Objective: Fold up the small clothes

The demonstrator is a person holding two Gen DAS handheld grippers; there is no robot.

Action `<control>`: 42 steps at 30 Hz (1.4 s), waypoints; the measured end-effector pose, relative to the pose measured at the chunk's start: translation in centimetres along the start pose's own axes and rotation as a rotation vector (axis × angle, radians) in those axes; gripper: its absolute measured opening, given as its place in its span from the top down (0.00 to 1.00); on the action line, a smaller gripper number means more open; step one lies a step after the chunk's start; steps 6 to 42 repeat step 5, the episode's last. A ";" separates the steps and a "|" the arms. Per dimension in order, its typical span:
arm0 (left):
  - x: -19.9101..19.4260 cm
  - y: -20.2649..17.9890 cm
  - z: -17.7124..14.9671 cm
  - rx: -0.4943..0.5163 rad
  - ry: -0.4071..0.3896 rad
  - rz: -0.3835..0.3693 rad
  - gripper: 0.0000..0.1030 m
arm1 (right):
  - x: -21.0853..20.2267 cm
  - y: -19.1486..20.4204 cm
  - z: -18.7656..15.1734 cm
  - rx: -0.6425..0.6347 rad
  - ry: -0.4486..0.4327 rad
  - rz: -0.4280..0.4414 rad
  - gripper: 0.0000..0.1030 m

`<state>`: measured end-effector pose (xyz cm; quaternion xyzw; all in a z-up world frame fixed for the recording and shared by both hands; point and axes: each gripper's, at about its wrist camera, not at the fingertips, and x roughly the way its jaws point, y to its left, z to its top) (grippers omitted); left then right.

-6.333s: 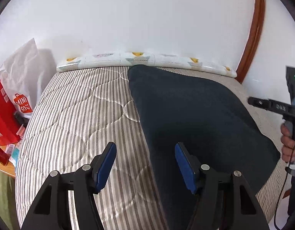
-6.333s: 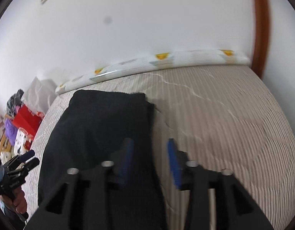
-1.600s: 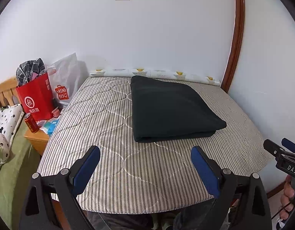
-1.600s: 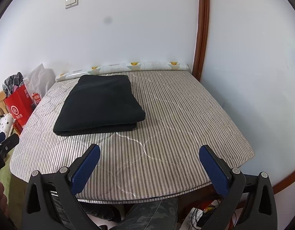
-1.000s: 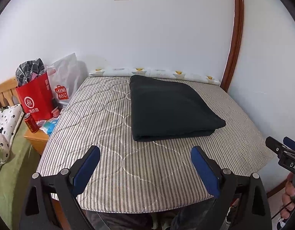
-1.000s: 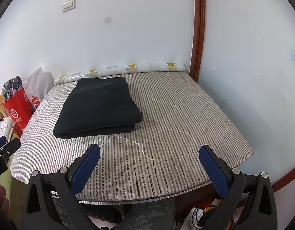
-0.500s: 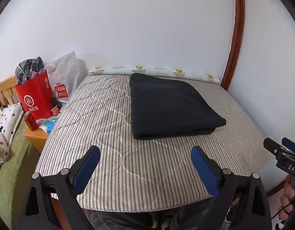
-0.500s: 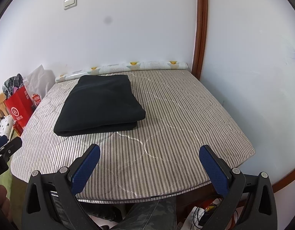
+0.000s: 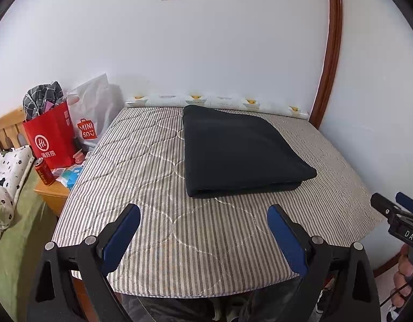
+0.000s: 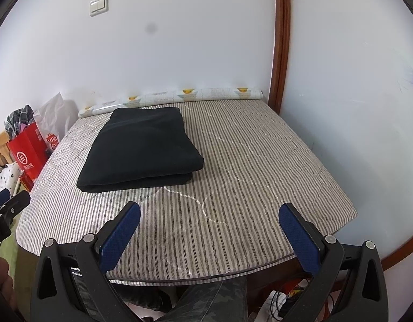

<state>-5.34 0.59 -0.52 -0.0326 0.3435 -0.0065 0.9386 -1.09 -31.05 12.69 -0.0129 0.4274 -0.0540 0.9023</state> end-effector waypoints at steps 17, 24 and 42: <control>0.4 0.7 0.1 -0.007 0.004 0.004 0.07 | 0.2 0.0 0.6 -0.005 -0.004 -0.004 0.01; 0.4 0.7 0.1 -0.007 0.004 0.004 0.07 | 0.2 0.0 0.6 -0.005 -0.004 -0.004 0.01; 0.4 0.7 0.1 -0.007 0.004 0.004 0.07 | 0.2 0.0 0.6 -0.005 -0.004 -0.004 0.01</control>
